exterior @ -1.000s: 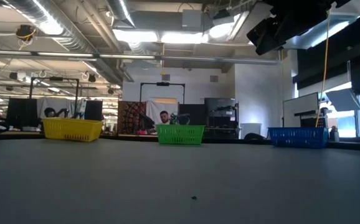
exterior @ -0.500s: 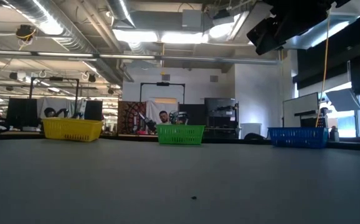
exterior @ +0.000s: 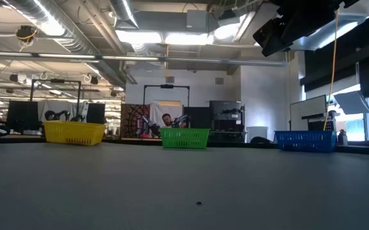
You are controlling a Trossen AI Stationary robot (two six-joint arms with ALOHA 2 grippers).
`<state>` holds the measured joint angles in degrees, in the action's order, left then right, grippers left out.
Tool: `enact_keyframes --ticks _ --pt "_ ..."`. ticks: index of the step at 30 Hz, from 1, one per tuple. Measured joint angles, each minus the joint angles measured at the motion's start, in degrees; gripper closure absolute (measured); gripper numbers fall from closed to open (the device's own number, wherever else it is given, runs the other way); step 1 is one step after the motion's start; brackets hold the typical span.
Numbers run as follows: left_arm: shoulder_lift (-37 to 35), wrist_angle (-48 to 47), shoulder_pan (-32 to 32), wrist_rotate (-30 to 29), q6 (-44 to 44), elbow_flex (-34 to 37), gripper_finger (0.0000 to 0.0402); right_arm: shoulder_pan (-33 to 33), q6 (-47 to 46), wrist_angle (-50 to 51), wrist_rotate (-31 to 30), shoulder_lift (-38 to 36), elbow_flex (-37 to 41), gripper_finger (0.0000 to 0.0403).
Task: Sort produce into baskets
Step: Put the small green chili pepper into the green basket
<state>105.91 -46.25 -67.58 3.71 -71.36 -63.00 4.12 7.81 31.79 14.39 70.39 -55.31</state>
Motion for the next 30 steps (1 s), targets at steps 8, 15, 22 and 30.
enact_keyframes --ticks 8,15,22,30 --pt "-1.59 0.42 2.34 0.90 -2.30 0.32 0.0361 -0.02 -0.02 1.14 -0.90 0.00 0.00 0.0216" --pt "-7.27 0.54 8.44 -3.37 -0.22 0.31 0.0357 -0.02 -0.02 1.19 -0.43 0.00 0.00 0.0216" --pt "-11.98 1.37 19.19 -5.98 1.25 0.26 0.0362 -0.02 -2.18 4.25 -0.78 0.00 0.00 0.0216" --pt "-13.64 10.21 31.99 -7.75 14.37 0.18 0.0357 -0.02 -8.16 3.90 -5.68 0.00 -0.02 0.0216"
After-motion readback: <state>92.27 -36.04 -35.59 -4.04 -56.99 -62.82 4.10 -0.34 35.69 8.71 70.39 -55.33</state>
